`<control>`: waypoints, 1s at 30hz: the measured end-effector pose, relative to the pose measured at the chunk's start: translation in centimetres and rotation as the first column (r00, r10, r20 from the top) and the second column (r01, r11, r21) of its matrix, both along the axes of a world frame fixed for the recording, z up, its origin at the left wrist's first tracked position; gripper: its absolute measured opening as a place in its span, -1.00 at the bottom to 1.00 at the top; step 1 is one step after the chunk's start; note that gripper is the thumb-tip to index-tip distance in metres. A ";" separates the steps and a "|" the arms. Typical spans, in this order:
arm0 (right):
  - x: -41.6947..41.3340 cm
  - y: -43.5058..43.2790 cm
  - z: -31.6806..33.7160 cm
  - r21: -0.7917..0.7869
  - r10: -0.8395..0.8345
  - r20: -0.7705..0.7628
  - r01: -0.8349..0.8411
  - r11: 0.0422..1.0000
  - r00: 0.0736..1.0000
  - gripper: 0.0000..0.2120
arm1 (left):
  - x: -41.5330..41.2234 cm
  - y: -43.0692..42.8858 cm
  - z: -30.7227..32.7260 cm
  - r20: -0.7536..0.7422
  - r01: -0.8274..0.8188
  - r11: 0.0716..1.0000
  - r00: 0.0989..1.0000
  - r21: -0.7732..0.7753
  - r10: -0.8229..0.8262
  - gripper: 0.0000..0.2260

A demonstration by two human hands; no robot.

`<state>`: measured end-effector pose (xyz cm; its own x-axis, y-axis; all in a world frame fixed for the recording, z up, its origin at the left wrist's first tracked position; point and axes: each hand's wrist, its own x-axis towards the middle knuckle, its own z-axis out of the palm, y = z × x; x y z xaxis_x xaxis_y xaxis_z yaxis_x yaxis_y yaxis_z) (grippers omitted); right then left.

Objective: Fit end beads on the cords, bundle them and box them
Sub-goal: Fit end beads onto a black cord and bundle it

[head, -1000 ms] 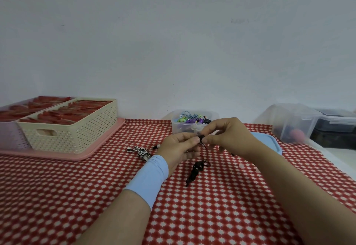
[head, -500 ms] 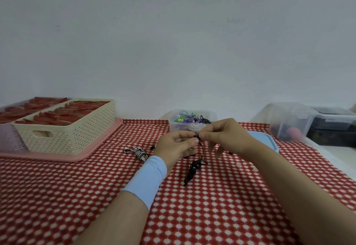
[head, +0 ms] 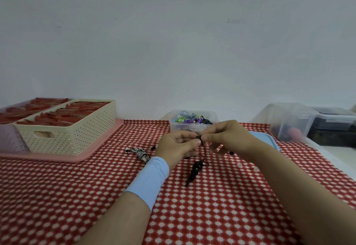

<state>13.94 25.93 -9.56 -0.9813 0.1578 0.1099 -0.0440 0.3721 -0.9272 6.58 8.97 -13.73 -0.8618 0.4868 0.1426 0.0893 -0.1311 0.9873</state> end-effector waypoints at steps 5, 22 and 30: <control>-0.1 1.2 0.3 0.075 -0.062 0.069 0.056 0.996 0.996 -0.95 | -1.1 -0.6 0.3 -0.351 -0.201 0.967 0.927 -0.158 0.135 -0.86; 0.2 5.3 0.0 0.721 -0.220 0.189 0.017 0.693 0.957 -0.80 | -0.9 -0.9 0.1 -0.555 -0.260 0.643 0.771 -0.721 -0.311 -0.85; -0.7 5.0 -0.3 0.817 -0.325 0.249 -0.018 0.577 0.912 -0.79 | 0.1 0.2 -0.6 -0.414 -0.119 0.907 0.908 -0.405 -0.066 -0.82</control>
<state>13.20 30.89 -9.87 -0.9431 0.3273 -0.0586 0.3324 0.9239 -0.1894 6.64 9.20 -14.29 -0.7828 0.5575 0.2764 0.4940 0.2867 0.8208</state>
